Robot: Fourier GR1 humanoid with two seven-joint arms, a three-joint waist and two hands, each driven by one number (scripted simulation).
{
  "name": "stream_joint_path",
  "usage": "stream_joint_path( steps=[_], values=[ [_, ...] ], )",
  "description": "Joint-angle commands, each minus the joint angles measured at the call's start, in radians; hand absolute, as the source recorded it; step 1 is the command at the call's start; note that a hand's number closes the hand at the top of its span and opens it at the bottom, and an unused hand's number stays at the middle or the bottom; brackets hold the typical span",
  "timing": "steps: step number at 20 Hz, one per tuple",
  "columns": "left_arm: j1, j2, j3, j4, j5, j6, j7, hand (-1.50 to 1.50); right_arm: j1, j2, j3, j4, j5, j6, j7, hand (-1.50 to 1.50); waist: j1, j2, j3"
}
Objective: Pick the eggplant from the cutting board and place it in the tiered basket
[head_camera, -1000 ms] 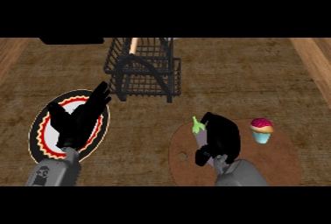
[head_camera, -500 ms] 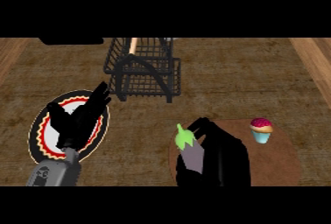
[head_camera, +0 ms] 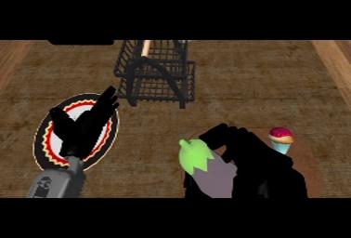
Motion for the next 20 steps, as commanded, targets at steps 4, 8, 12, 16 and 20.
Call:
stream_joint_path(
  steps=[4,8,12,16,20],
  values=[
    [-0.042,-0.018,-0.014,0.044,-0.020,-0.001,-0.014,0.00,-0.254,0.016,-0.159,0.135,-0.131,0.144,0.191,1.50,0.015,0.010,-0.001],
    [-0.013,-0.029,-0.026,0.022,-0.019,-0.001,-0.011,0.00,-0.396,0.016,-0.291,0.252,-0.204,0.188,0.167,1.50,0.034,0.007,-0.001],
    [-0.027,0.003,0.009,0.036,-0.012,-0.016,-0.022,0.00,-0.564,0.017,-0.437,0.393,-0.277,0.161,0.145,1.50,0.035,0.009,0.000],
    [-0.050,-0.045,-0.030,0.026,-0.028,0.003,-0.017,0.00,-0.681,0.017,-0.485,0.637,-0.287,0.024,0.132,1.50,0.050,0.014,0.000],
    [-0.032,-0.054,-0.027,0.046,-0.027,0.005,-0.024,0.00,-0.764,0.017,-0.563,0.846,-0.303,-0.078,0.038,1.50,0.052,0.019,0.001]
  ],
)
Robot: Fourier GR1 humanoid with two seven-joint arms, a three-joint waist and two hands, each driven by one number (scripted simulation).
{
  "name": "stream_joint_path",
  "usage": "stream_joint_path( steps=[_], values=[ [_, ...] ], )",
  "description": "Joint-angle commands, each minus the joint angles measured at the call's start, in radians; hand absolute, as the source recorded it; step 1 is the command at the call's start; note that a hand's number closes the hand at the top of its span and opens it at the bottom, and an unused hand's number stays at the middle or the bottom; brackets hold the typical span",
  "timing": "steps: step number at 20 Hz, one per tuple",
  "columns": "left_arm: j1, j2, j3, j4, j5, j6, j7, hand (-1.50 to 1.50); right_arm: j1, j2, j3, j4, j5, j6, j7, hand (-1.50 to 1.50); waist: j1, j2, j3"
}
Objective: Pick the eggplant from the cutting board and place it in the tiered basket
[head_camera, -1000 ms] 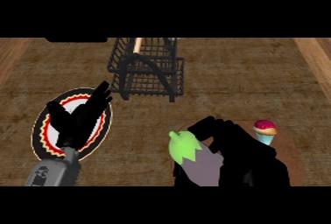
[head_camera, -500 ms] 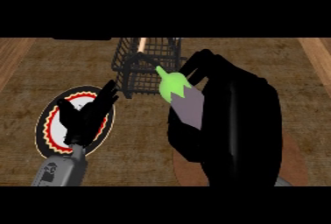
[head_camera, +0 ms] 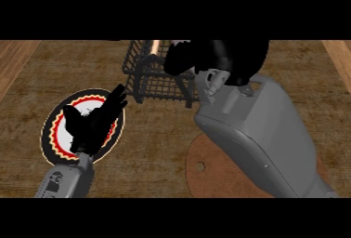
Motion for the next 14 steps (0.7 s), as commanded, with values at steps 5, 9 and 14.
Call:
stream_joint_path(
  steps=[5,9,14],
  values=[
    [0.012,0.003,0.009,0.057,-0.011,-0.027,-0.070,0.00,-0.152,0.008,-0.118,0.431,-0.043,-0.280,-0.045,1.50,0.006,0.010,0.001],
    [-0.023,-0.054,-0.038,0.013,-0.028,0.017,0.005,0.00,-0.236,0.008,-0.090,0.606,-0.111,-0.415,-0.058,1.50,0.028,0.011,0.001],
    [-0.028,-0.031,-0.032,0.008,-0.029,-0.001,0.017,0.00,-0.205,0.008,-0.151,0.681,-0.238,-0.617,-0.150,1.50,0.046,0.015,0.002]
  ],
)
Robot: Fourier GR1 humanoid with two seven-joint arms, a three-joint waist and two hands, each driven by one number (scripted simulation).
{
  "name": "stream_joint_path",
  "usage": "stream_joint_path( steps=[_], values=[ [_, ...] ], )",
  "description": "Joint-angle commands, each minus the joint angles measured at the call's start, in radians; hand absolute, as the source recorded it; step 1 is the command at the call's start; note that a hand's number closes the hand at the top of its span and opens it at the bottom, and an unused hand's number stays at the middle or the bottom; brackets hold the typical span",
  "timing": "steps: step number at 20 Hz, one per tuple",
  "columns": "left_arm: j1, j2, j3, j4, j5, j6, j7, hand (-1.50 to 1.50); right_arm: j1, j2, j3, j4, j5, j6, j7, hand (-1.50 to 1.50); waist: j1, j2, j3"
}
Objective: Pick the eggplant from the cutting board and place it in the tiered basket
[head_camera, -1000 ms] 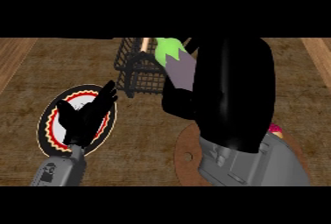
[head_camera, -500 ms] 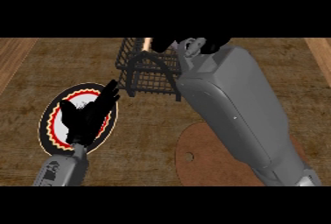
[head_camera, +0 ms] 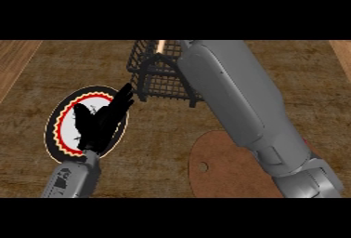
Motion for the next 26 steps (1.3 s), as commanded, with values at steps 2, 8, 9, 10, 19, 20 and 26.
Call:
stream_joint_path(
  steps=[2,8,9,10,19,20,26],
  values=[
    [-0.023,-0.019,-0.012,0.019,-0.012,0.002,-0.019,0.00,0.017,0.004,-0.065,0.061,-0.144,-0.288,-0.073,1.50,0.028,0.016,0.001],
    [-0.066,-0.016,-0.008,0.044,0.000,-0.027,-0.008,0.00,-0.044,0.004,-0.001,0.211,-0.340,-0.393,-0.266,-1.50,0.057,0.019,-0.001],
    [-0.058,-0.047,-0.040,-0.001,-0.017,0.008,0.030,0.00,-0.042,0.004,0.004,0.225,-0.366,-0.398,-0.313,-1.50,0.061,0.015,0.001],
    [-0.054,-0.016,-0.017,0.025,-0.005,-0.026,-0.002,0.00,-0.071,0.004,-0.002,0.248,-0.371,-0.408,-0.341,-1.50,0.061,0.019,0.000],
    [-0.033,-0.036,-0.014,0.014,-0.018,0.008,-0.002,0.00,-0.160,0.004,0.020,0.405,-0.376,-0.691,-0.420,-1.50,0.029,0.005,-0.001],
    [-0.032,-0.019,-0.002,0.000,0.001,-0.007,0.032,0.00,-0.186,0.004,0.015,0.401,-0.383,-0.722,-0.368,-1.50,0.021,-0.003,-0.001],
    [0.021,-0.013,0.029,0.013,-0.015,0.024,-0.006,0.00,-0.204,-0.020,-0.075,0.421,-0.365,-0.754,-0.279,-1.50,-0.059,-0.021,0.001]
  ],
)
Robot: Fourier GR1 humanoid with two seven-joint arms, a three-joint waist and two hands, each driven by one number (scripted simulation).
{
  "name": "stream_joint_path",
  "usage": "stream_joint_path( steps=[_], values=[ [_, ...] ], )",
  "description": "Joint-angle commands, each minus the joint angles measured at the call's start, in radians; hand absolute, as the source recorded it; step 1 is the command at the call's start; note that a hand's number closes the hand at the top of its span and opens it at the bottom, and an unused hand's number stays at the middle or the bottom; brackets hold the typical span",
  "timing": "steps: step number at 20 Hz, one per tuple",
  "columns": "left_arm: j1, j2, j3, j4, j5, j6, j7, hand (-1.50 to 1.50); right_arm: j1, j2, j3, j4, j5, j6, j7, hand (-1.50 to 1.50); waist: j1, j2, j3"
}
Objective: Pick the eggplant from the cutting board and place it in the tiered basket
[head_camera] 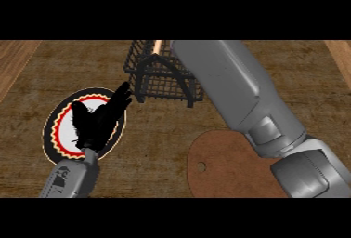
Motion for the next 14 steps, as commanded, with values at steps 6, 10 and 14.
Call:
stream_joint_path(
  steps=[6,10,14],
  values=[
    [0.105,0.043,0.067,-0.042,0.023,0.007,-0.008,0.00,0.272,-0.011,0.088,-0.299,0.035,0.090,0.110,-1.50,-0.115,-0.042,0.003],
    [0.099,0.042,0.084,-0.004,0.027,0.008,-0.018,0.00,0.365,-0.097,0.125,-0.511,-0.020,0.278,0.149,-1.50,-0.140,-0.044,0.003],
    [0.127,0.061,0.107,-0.030,0.036,0.012,-0.011,0.00,0.513,-0.197,0.154,-0.713,-0.070,0.396,0.161,-1.50,-0.169,-0.054,0.004]
  ],
)
